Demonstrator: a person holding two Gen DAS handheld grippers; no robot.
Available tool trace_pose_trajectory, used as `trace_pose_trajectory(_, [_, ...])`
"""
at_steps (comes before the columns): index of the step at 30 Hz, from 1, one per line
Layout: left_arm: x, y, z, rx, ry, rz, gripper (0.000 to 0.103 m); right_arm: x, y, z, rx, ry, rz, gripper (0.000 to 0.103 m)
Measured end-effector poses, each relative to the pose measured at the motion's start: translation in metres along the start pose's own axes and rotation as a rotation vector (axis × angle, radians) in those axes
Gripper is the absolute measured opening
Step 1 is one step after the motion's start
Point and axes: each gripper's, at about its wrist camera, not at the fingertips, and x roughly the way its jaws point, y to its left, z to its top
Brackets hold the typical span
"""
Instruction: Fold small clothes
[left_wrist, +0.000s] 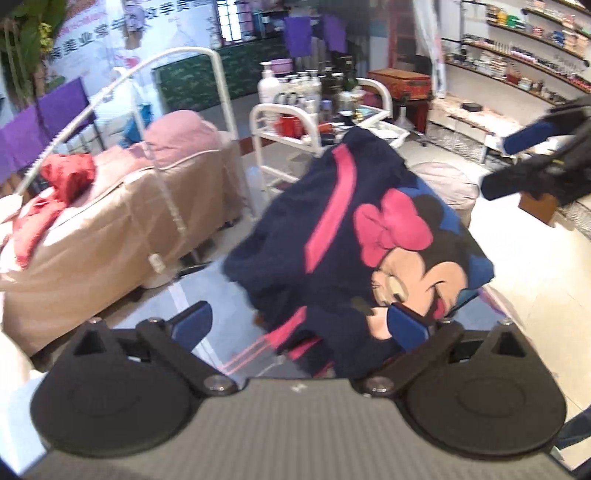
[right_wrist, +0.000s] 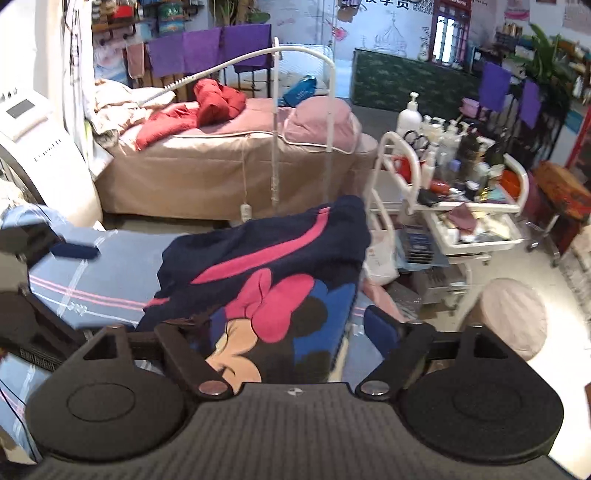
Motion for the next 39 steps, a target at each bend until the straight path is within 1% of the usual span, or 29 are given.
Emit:
trace_pose_trajectory(2, [-0.007, 0.008, 0.003, -0.040, 0.008, 0.034, 0.103, -0.007, 0.007, -0.001, -0.002, 0.021, -0.041, 0.103])
trace_pose_trajectory(4, [-0.014, 0.015, 0.007, -0.101, 0.019, 0.070, 0.103, -0.013, 0.013, -0.004, 0.007, 0.038, -0.087, 0.103])
trace_pose_trajectory(5, [-0.016, 0.018, 0.010, -0.135, 0.025, 0.080, 0.103, -0.014, 0.015, -0.005, 0.017, 0.047, -0.104, 0.103])
trace_pose_trajectory(7, [-0.021, 0.021, 0.013, -0.169, 0.024, 0.081, 0.103, -0.016, 0.019, -0.007, 0.058, 0.062, -0.124, 0.103])
trace_pose_trajectory(9, [-0.026, 0.020, 0.016, -0.163, 0.016, 0.091, 0.103, -0.017, 0.022, -0.010, 0.100, 0.075, -0.111, 0.103])
trace_pose_trajectory(11, [-0.027, 0.017, 0.017, -0.158, 0.025, 0.111, 0.103, -0.017, 0.028, -0.013, 0.119, 0.082, -0.097, 0.103])
trace_pose_trajectory(12, [-0.028, 0.015, 0.018, -0.159, 0.028, 0.108, 0.103, -0.017, 0.032, -0.014, 0.124, 0.087, -0.093, 0.103])
trace_pose_trajectory(17, [-0.033, 0.009, 0.019, -0.150, 0.029, 0.097, 0.103, -0.016, 0.047, -0.017, 0.091, 0.116, -0.095, 0.103])
trace_pose_trajectory(21, [-0.036, 0.008, 0.018, -0.150, 0.026, 0.096, 0.103, -0.018, 0.048, -0.017, 0.096, 0.114, -0.090, 0.103])
trace_pose_trajectory(28, [-0.038, 0.006, 0.020, -0.129, 0.028, 0.125, 0.103, -0.017, 0.053, -0.019, 0.080, 0.128, -0.093, 0.103])
trace_pose_trajectory(35, [-0.037, 0.008, 0.020, -0.130, 0.040, 0.115, 0.103, -0.016, 0.056, -0.018, 0.080, 0.133, -0.090, 0.103])
trace_pose_trajectory(39, [-0.038, 0.009, 0.019, -0.135, 0.031, 0.108, 0.103, -0.014, 0.056, -0.018, 0.080, 0.143, -0.093, 0.103])
